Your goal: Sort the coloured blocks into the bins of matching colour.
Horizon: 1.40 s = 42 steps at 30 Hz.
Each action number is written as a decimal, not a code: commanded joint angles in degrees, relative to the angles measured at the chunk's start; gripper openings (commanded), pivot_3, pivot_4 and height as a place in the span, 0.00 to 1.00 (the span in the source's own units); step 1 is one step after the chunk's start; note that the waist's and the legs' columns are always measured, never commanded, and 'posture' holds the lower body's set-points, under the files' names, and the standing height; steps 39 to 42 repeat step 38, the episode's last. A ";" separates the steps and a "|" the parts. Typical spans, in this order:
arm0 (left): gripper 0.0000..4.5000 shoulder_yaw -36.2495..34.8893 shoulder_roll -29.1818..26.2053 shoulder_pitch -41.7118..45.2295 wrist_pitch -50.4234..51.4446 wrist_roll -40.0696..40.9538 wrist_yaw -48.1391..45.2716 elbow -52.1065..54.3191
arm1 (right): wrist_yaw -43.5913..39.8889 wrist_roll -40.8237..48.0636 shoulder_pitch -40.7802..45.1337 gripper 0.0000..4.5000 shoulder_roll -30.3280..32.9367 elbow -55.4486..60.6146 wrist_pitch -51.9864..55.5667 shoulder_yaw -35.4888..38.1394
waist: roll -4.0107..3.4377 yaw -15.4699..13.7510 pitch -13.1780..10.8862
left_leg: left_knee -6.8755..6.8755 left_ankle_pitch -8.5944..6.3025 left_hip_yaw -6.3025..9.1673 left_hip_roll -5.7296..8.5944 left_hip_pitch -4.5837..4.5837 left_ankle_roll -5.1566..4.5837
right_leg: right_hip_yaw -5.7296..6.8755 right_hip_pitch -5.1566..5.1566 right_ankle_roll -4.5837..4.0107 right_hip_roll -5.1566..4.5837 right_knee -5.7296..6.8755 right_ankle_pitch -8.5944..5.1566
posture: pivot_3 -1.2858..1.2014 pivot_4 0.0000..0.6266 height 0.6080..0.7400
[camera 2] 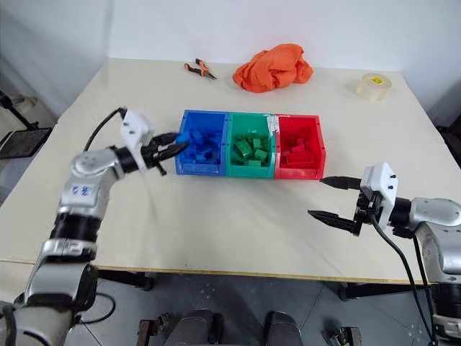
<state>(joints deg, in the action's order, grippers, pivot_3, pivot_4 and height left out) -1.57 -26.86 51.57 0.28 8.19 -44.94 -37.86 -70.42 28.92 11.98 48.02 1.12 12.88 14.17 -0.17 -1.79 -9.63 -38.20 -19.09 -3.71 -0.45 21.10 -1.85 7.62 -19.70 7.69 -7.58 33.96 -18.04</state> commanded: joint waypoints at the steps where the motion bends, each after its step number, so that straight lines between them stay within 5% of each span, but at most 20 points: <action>1: 0.21 0.47 1.88 5.91 -6.94 -2.02 -0.32 -11.49 | 1.21 1.56 -1.92 1.00 -0.02 3.12 -0.30 2.88 | 0.08 0.23 -0.05 | 0.00 0.00 -0.04 0.10 0.01 0.00 | 0.02 -0.01 0.00 0.02 -0.02 0.00 | 0.52 0.24 1.00; 3: 0.21 0.56 2.63 8.44 -9.64 -2.80 -0.50 -16.32 | 1.72 1.80 -2.90 1.00 0.00 3.91 -0.25 3.29 | 0.16 0.36 -0.10 | -0.01 0.02 -0.03 0.21 0.02 0.00 | 0.03 -0.03 0.00 0.03 -0.02 0.00 | 0.52 0.24 1.00; 12: 0.87 -0.67 3.27 12.67 -13.87 -3.19 -1.50 -23.05 | 3.35 2.80 -5.21 1.00 0.12 6.14 0.16 3.97 | 0.22 0.37 -0.13 | -0.03 0.03 -0.05 -0.06 0.01 0.00 | 0.01 -0.04 0.00 0.01 -0.03 0.00 | 0.52 0.24 1.00; 19: 0.87 -4.28 -0.70 4.45 -7.41 3.68 -11.03 -8.50 | 1.55 1.97 -1.63 1.00 1.18 2.36 -0.55 2.51 | 0.22 0.58 -0.13 | -0.03 0.03 -0.06 -0.13 0.02 0.01 | 0.00 -0.07 0.00 0.06 -0.02 0.00 | 0.52 0.24 1.00; 22: 0.87 -8.47 -8.92 -10.52 1.53 12.05 -20.59 9.56 | -1.78 0.56 2.54 1.00 2.41 -3.74 -2.12 0.76 | 0.16 1.95 -0.09 | -0.06 0.03 -0.16 -0.13 -0.02 -0.01 | -0.12 -0.10 0.01 0.04 0.00 0.00 | 0.52 0.24 1.00; 27: 0.87 -15.09 -16.19 -28.90 10.48 17.27 -20.05 26.53 | -5.62 -1.91 8.74 1.00 3.91 -14.63 -5.36 -0.73 | 0.14 2.44 -0.13 | 0.04 0.00 -0.03 -0.24 -0.07 0.02 | -0.08 -0.10 -0.01 0.05 0.04 0.00 | 0.52 0.24 1.00; 32: 0.87 -21.36 -18.93 -40.13 13.01 19.75 -18.73 31.08 | -8.74 -4.24 13.08 1.00 4.37 -23.84 -8.53 -1.71 | 0.11 1.48 -0.15 | -0.04 -0.02 0.16 -0.20 -0.10 -0.01 | -0.29 0.09 -0.03 -0.13 -0.07 -0.01 | 0.52 0.24 1.00; 42: 0.87 -23.30 -17.31 -42.86 10.91 20.08 -16.14 32.28 | -9.74 -5.95 16.44 1.00 2.92 -28.19 -9.82 -3.21 | 0.07 1.51 -0.15 | -0.02 -0.03 0.25 -0.14 -0.05 0.00 | -0.38 0.09 -0.04 -0.22 -0.08 -0.01 | 0.52 0.24 1.00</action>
